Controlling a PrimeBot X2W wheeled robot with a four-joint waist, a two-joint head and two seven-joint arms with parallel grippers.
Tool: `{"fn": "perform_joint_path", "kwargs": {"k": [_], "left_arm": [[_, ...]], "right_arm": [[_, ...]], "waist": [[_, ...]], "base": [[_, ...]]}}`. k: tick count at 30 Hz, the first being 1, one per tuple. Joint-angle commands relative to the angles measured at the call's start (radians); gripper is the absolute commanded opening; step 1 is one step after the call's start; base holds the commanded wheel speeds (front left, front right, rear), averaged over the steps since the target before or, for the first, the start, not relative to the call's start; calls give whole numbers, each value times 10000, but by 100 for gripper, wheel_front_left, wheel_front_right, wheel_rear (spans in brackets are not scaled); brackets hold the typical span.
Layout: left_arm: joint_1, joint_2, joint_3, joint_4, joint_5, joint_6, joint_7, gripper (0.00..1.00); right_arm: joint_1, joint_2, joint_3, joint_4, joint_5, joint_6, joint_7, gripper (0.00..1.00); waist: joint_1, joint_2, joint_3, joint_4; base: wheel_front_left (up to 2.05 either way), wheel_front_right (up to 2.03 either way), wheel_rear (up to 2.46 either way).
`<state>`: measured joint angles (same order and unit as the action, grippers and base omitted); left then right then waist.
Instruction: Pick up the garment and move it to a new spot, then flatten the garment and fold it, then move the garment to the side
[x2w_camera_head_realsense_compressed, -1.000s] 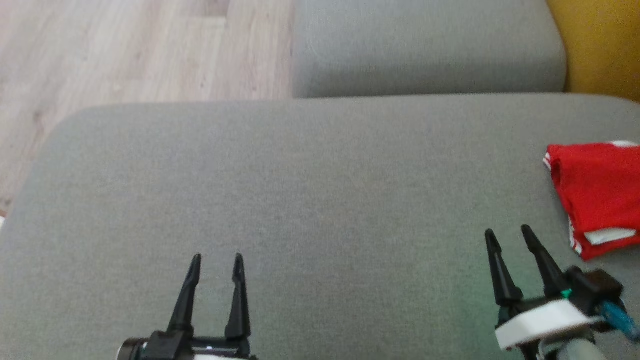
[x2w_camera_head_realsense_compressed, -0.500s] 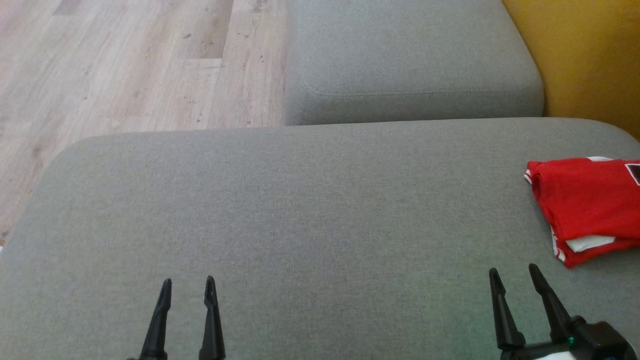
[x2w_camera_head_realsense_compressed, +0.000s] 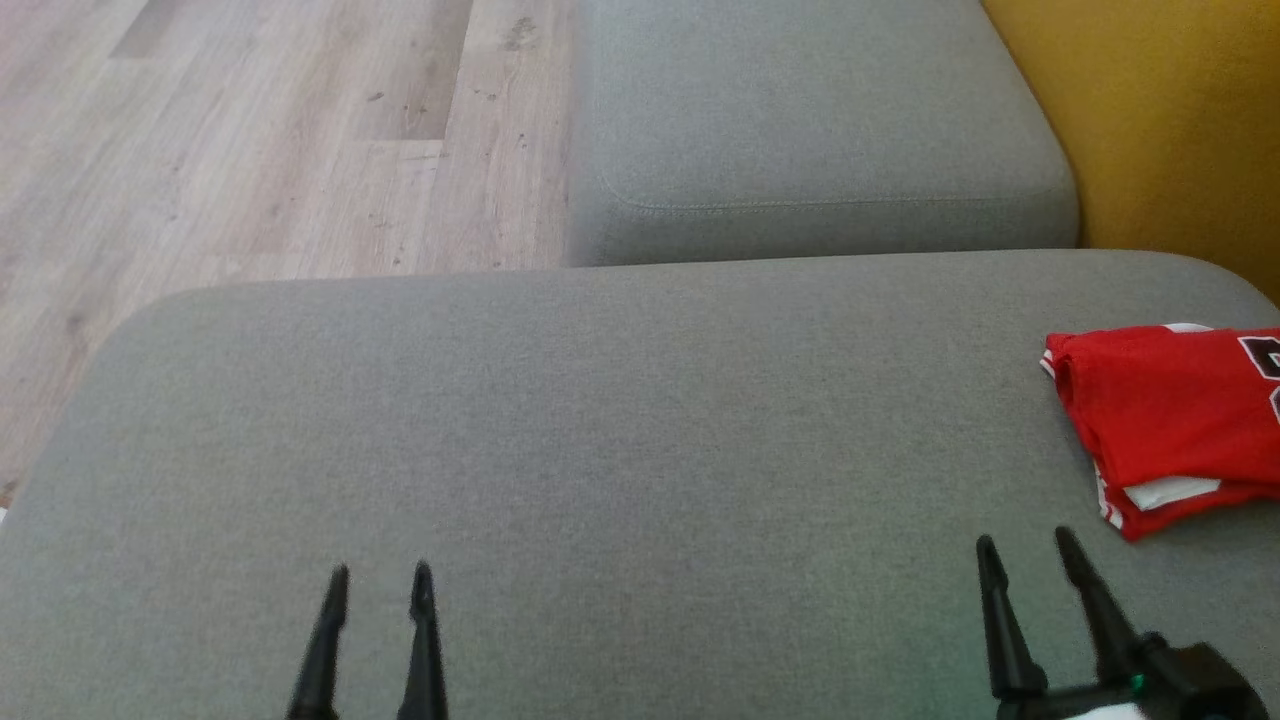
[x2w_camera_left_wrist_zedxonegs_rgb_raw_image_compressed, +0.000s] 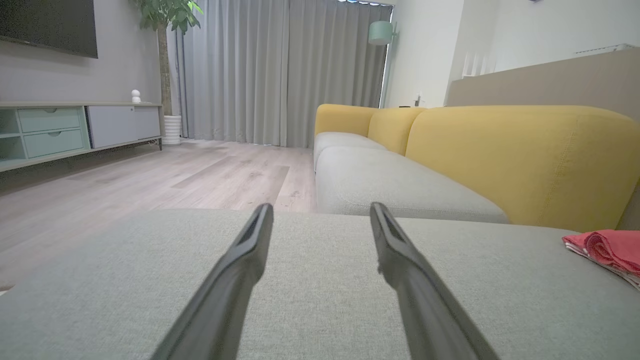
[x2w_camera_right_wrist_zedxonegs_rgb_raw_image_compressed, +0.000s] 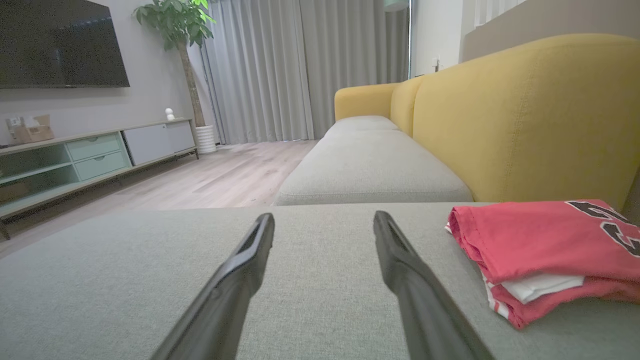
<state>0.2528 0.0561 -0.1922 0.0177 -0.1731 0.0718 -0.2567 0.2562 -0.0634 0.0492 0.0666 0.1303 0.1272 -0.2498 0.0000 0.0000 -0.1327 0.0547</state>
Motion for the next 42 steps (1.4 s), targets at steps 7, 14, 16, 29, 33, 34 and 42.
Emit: {"fn": "perform_joint_path", "kwargs": {"k": [7,14,16,29,33,34,42], "left_arm": [[27,14,11,453,-462,-28,60,0],[-191,73,120,574,-1336,-145,220,0],[-257,86,150,617,-1582,-182,266,0],[-635,155,341,848,-3045,-395,542,0],[-757,175,410,916,-3528,-462,638,0],[-787,180,428,932,-3649,-479,662,0],[-1023,212,577,1038,-4607,-610,858,0]], "right_arm": [[-3,-3,49,474,457,1,98,0],[-226,-48,6,565,1343,3,263,0],[-289,-57,-6,591,1593,3,309,0],[-648,-101,-92,721,3075,7,593,0],[-765,-112,-125,762,3565,8,692,0],[-794,-114,-134,773,3687,8,717,0],[-1029,-131,-208,854,4661,10,919,0]], "waist": [[0,0,38,-19],[0,0,113,-50],[0,0,134,-58],[0,0,264,-110],[0,0,307,-128],[0,0,318,-132],[0,0,406,-166]], "base": [[0,0,0],[0,0,0],[0,0,0],[0,0,0],[0,0,0],[0,0,0],[0,0,0]]}}
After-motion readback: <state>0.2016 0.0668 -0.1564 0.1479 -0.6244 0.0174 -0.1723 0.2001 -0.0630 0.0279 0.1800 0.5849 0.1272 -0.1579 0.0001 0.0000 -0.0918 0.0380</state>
